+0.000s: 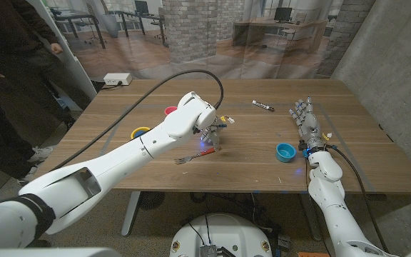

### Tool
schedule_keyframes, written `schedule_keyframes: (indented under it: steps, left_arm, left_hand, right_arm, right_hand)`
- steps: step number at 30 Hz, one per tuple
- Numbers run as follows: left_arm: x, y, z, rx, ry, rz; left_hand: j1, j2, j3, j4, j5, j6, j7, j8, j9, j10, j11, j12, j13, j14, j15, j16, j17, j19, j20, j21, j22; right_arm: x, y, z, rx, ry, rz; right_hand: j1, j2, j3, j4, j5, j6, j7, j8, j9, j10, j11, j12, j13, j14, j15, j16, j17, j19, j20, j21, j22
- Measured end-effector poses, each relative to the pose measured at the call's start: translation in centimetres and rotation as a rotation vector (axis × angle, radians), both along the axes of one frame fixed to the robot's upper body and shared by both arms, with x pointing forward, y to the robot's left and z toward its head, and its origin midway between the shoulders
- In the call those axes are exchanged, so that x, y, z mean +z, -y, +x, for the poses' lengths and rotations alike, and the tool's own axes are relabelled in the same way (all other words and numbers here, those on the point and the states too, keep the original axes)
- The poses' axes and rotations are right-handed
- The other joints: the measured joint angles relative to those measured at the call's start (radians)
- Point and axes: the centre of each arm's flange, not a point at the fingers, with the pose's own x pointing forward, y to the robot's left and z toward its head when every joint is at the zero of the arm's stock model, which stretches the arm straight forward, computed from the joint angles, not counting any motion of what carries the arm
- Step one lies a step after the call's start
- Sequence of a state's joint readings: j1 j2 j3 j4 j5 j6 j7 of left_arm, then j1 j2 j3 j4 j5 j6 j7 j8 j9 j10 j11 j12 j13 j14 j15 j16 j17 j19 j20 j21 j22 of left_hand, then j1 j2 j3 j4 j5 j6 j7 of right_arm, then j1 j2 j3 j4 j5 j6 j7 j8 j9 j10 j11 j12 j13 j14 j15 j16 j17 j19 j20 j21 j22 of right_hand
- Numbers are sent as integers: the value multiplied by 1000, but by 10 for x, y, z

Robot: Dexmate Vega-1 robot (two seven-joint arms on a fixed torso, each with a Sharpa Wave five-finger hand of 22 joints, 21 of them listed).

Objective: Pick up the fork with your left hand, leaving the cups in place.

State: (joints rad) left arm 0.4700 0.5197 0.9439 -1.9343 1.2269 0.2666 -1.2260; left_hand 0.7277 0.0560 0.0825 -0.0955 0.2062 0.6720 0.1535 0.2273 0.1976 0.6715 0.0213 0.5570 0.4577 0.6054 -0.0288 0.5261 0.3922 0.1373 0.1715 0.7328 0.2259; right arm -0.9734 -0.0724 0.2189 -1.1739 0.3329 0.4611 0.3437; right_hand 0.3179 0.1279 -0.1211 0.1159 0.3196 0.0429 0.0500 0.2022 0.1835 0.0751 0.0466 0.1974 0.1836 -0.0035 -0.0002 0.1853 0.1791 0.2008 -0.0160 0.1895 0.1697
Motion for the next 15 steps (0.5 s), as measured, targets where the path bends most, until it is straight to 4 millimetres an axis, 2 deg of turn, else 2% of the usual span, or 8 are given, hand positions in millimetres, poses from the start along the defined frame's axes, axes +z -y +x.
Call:
schedule_keyframes:
  steps: [5, 15]
  left_arm:
    - [-2, 0, 0, 14, 32, 22]
    - [-11, 5, -1, 16, 70, 49]
  left_hand:
    - [1, 1, 4, -4, 0, 4, 4, 0, 0, 11, 0, 6, 4, 5, -2, 7, 0, 4, 4, 1, 0]
    - [10, 10, 8, -8, -7, 23, 2, 0, 0, 26, -7, 15, 12, 22, -9, 14, 5, 20, -5, 8, 0]
  right_arm:
    - [-2, 1, 0, -1, -1, 5]
    - [-3, 4, -1, -6, 8, 11]
  right_hand:
    - [0, 0, 0, 0, 0, 0, 0, 0, 0, 4, -4, 0, 0, 0, 0, 0, -2, 4, -4, 0, 0]
    - [0, 0, -1, 1, 0, 5, 6, 0, 0, 7, 0, 0, 0, 0, 0, 0, -2, 4, -4, 0, 0]
